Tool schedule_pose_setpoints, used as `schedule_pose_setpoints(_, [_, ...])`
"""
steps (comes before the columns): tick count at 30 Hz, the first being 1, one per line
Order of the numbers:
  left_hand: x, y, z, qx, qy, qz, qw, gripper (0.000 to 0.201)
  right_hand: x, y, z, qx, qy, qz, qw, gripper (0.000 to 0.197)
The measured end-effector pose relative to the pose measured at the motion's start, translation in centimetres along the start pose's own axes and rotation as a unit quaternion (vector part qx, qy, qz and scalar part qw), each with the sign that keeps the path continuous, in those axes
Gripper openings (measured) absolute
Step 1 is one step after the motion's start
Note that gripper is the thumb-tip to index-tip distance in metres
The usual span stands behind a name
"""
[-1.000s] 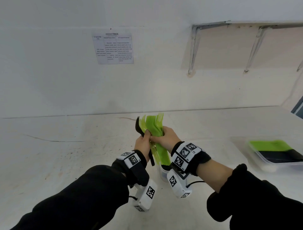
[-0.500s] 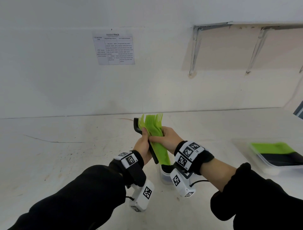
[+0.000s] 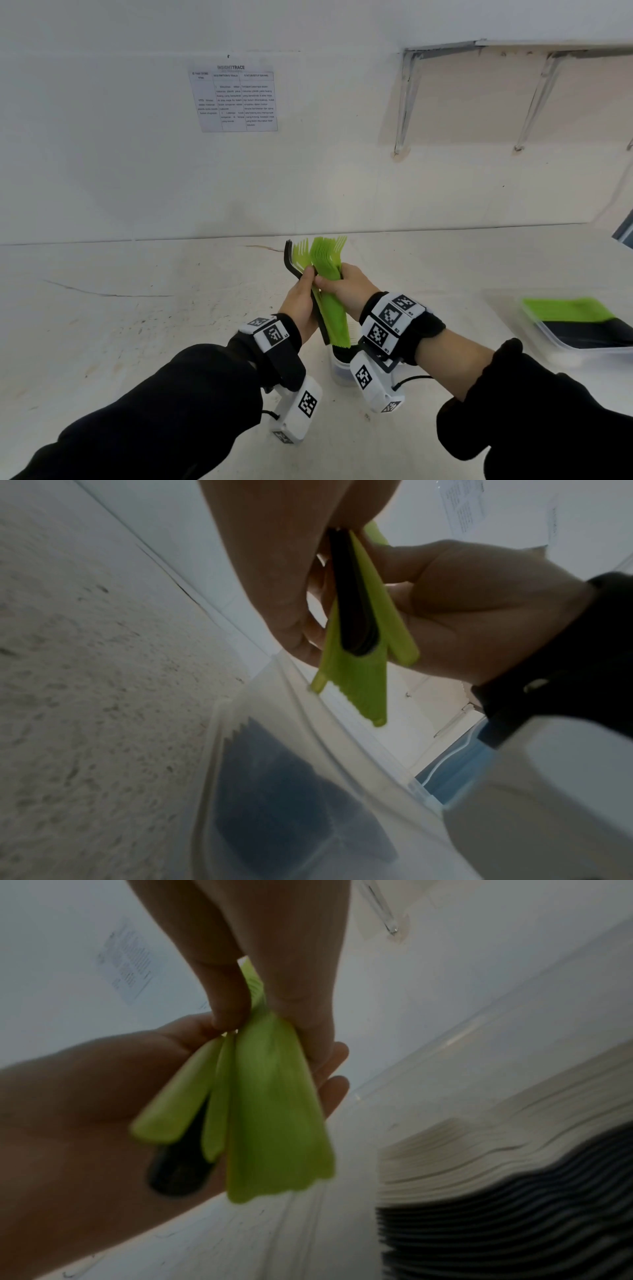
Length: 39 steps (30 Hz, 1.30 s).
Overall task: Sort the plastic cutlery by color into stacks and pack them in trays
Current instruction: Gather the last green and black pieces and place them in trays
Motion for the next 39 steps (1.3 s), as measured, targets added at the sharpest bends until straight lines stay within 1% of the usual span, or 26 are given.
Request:
schedule_pose_setpoints(4, [0.1,0.1,0.0,-0.005,0.014,-0.010,1.000,0.046,-0.8,-0.2,-0.2,-0.043,0.061,0.016,0.997,0.034])
schedule_pose_setpoints(6, [0.3,0.3,0.1,-0.008,0.031,-0.018,0.999,0.047,-0.9,-0.4,0.1,-0.052,0.076,0.022,0.996,0.036])
schedule_pose_setpoints(8, [0.4,0.3,0.1,-0.007,0.063,-0.020,0.998,0.050,-0.9,-0.5,0.3,-0.060,0.093,0.046,0.993,0.035])
schedule_pose_setpoints(10, [0.2,0.2,0.0,-0.015,0.097,-0.021,0.995,0.051,-0.8,-0.8,0.5,-0.070,0.097,0.061,0.991,0.034])
schedule_pose_setpoints(12, [0.1,0.0,-0.3,-0.029,0.132,-0.028,0.991,0.050,-0.9,-1.0,0.6,-0.074,0.075,0.064,0.992,0.036])
schedule_pose_setpoints(15, [0.1,-0.2,-0.7,-0.049,0.152,-0.046,0.986,0.049,-1.5,-0.8,0.3,-0.088,0.063,0.052,0.993,0.035])
schedule_pose_setpoints(17, [-0.1,-0.4,-0.9,-0.054,0.146,-0.057,0.986,0.050,-1.5,-0.8,0.6,-0.094,0.067,0.034,0.993,0.024])
schedule_pose_setpoints(18, [-0.2,-0.5,-1.0,-0.059,0.135,-0.062,0.987,0.049,-1.6,-0.9,0.8,-0.099,0.073,0.029,0.992,0.022])
schedule_pose_setpoints(21, [-0.4,-0.6,-1.4,-0.061,0.087,-0.065,0.992,0.042,-1.3,-1.0,1.0,-0.095,0.101,0.016,0.990,0.029])
schedule_pose_setpoints(24, [-0.5,-0.4,-1.6,-0.059,0.111,-0.053,0.991,0.033,-0.9,-1.0,1.3,-0.082,0.131,-0.004,0.988,0.035])
schedule_pose_setpoints(26, [-0.3,-0.4,-1.8,-0.064,0.129,-0.052,0.988,0.031,-0.6,-1.1,1.5,-0.079,0.155,-0.012,0.985,0.038])
schedule_pose_setpoints(28, [-0.1,-0.4,-2.0,-0.071,0.152,-0.060,0.984,0.030,-0.6,-1.2,1.6,-0.076,0.170,-0.002,0.982,0.038])
schedule_pose_setpoints(32, [0.0,-0.8,-2.0,-0.082,0.194,-0.071,0.975,0.031,-0.5,-1.4,1.6,-0.069,0.125,0.010,0.990,0.036])
schedule_pose_setpoints(35, [0.0,-1.2,-2.1,-0.096,0.190,-0.074,0.974,0.031,-0.6,-1.6,1.7,-0.063,0.081,0.013,0.995,0.036])
schedule_pose_setpoints(39, [-0.6,-1.6,-1.9,-0.092,0.184,-0.059,0.977,0.036,-1.0,-1.9,2.0,-0.063,0.026,0.014,0.998,0.044])
Point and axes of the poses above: each hand's wrist, its own y-axis towards the middle knuckle, its own x-axis out of the back of the hand, z = x × y, the point moved 8 cm from there along y, towards the middle knuckle, and after that the axes turned 9 degrees about x, right-handed, at the moved point
